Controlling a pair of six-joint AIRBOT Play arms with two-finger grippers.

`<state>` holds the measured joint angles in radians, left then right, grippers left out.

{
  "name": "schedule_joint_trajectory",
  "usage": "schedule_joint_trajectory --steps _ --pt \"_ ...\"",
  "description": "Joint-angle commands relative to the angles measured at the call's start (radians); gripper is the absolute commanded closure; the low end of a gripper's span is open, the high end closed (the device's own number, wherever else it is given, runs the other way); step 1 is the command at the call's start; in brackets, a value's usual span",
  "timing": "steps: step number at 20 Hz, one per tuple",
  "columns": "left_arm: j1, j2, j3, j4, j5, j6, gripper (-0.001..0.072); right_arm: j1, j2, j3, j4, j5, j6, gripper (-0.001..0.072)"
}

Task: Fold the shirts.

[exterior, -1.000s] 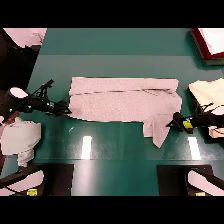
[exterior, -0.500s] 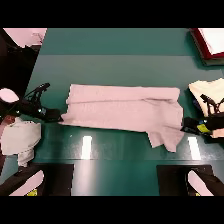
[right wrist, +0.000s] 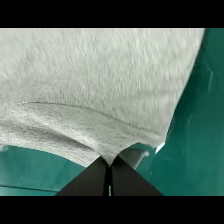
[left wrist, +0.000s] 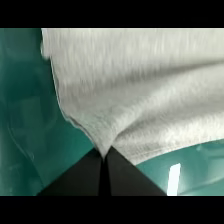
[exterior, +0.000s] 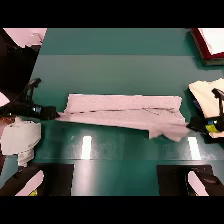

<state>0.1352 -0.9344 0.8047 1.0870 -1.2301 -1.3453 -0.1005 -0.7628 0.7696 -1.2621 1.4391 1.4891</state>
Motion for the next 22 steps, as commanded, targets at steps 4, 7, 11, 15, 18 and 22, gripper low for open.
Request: schedule_joint_trajectory --steps 4,7,11,15,18,22 --pt "0.001 -0.190 0.140 -0.071 0.177 -0.007 0.0679 0.097 -0.356 0.241 0.032 -0.112 -0.013 0.0702" --pt "0.000 -0.294 0.160 -0.138 0.209 0.049 0.0678 0.130 -0.500 0.336 0.032 -0.119 -0.013 0.0702" --pt "0.000 -0.404 0.200 -0.155 0.252 0.073 0.0678 0.133 -0.622 0.422 0.040 -0.128 -0.012 0.0702" --pt "0.000 -0.458 0.238 -0.157 0.313 0.096 0.0677 0.132 -0.687 0.475 0.040 -0.145 0.005 0.0702" --pt "0.001 -0.459 0.261 -0.189 0.344 0.096 0.0246 0.123 -0.711 0.503 0.041 -0.170 0.014 0.0701" --pt "0.001 -0.459 0.302 -0.206 0.312 0.096 0.0087 0.120 -0.713 0.535 0.040 -0.190 0.020 0.0136"
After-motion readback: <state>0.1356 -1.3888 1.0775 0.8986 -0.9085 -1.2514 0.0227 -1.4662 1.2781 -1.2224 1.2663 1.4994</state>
